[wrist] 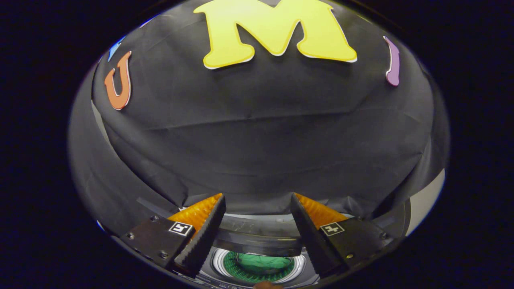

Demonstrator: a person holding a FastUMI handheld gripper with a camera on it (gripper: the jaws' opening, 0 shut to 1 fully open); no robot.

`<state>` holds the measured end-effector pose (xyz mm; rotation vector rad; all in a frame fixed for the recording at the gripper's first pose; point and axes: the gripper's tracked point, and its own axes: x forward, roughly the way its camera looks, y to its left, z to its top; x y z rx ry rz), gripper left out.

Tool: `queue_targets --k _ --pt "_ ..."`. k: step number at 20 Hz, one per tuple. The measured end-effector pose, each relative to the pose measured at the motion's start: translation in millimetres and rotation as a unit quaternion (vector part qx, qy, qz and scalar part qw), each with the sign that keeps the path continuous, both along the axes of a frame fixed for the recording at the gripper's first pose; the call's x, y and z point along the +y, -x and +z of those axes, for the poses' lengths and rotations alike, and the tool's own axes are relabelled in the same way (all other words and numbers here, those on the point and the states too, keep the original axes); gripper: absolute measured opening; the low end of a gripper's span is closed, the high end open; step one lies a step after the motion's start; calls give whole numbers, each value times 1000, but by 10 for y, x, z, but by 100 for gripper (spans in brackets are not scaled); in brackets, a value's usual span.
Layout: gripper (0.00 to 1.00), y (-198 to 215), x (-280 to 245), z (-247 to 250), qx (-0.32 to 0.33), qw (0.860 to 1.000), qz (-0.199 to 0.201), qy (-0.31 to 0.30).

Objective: Put the clothes into the washing machine and then close the washing machine lid.

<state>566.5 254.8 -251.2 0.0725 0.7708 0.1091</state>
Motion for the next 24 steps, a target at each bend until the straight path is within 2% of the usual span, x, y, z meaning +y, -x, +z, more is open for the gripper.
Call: queue_targets --k 10,24 --pt "100 147 5 39 -31 1000 -2 1" --pt "100 451 28 98 -115 993 -3 5"
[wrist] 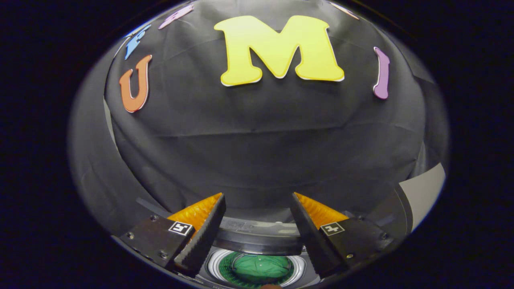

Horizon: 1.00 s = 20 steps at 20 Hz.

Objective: Put the clothes into the washing machine and then close the washing machine lid.

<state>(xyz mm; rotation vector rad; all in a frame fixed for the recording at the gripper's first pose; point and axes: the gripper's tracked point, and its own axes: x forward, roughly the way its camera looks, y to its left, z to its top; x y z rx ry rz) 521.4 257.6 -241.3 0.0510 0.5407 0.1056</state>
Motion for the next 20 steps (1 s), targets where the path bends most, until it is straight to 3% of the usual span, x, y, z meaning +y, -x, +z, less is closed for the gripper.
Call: queue_targets --k 9,15,20 --pt "100 456 13 -76 -33 999 2 2" --pt "99 1173 78 -396 10 1000 22 -1" --pt "99 1787 108 -203 -29 998 44 17"
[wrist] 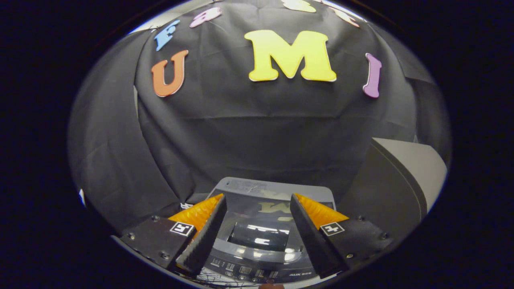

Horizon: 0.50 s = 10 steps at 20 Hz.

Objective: Put the clothes into the washing machine and then close the washing machine lid.

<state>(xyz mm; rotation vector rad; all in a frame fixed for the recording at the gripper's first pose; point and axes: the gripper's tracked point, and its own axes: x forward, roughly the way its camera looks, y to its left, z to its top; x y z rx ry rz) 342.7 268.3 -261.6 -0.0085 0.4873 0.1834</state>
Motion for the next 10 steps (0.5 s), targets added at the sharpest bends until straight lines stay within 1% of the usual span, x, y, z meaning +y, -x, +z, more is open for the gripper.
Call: queue_targets --k 2,5,8,10 --pt "99 279 -11 244 -29 1000 7 3" --pt "99 777 -150 737 -83 996 10 8" --pt "99 1343 -494 1269 -134 991 3 3" --pt "99 1711 -709 1489 -142 990 10 6"
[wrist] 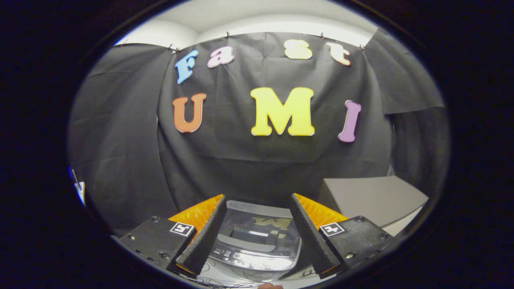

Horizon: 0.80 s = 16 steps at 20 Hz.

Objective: Put the clothes into the washing machine and then close the washing machine lid.

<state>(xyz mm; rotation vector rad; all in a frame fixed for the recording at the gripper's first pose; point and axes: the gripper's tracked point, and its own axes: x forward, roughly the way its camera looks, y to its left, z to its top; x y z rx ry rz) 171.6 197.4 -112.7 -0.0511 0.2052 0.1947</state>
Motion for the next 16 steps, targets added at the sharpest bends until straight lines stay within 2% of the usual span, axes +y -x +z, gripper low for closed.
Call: queue_targets --k 5,11,16 --pt "99 826 -814 836 -49 998 -46 10" --pt "99 1523 -1558 1154 -68 993 -98 -17" --pt "99 1908 -1961 1292 -83 991 -95 -33"
